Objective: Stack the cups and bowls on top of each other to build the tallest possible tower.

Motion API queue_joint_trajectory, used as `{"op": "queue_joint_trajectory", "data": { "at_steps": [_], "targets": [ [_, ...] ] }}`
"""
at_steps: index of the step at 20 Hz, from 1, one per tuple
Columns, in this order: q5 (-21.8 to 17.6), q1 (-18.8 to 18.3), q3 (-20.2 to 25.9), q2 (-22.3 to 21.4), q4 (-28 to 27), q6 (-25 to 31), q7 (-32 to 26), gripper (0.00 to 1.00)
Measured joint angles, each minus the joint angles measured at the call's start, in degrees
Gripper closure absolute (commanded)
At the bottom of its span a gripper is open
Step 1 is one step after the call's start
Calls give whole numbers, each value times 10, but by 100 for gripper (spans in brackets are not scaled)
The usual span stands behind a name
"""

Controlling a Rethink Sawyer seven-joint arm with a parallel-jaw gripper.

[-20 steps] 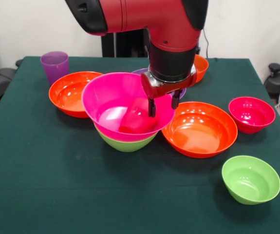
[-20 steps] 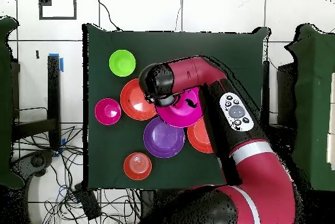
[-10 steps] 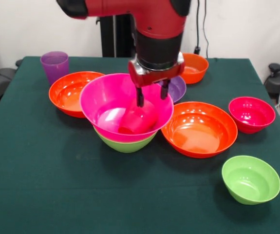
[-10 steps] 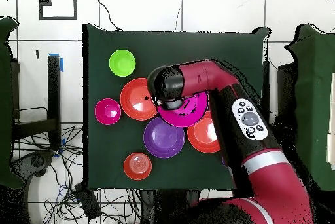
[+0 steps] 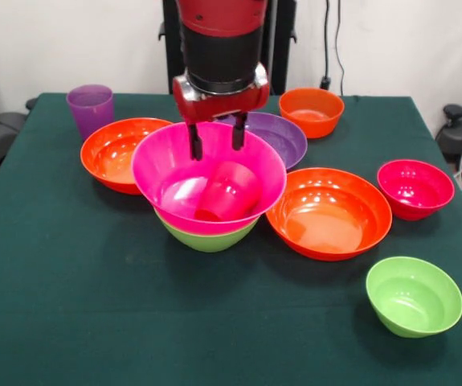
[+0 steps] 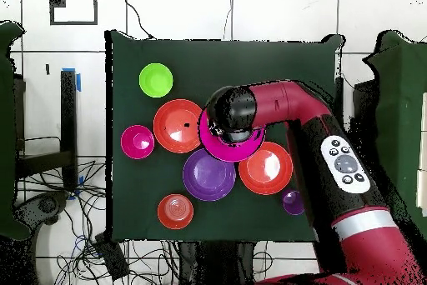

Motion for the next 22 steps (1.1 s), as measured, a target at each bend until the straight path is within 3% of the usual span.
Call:
{"op": "queue_joint_trajectory", "data": {
  "at_steps": [11, 22],
  "targets": [
    [-4, -7, 27, 31, 1, 0, 0, 0],
    [-26, 19, 66, 91, -17, 0, 0, 0]
  ]
}}
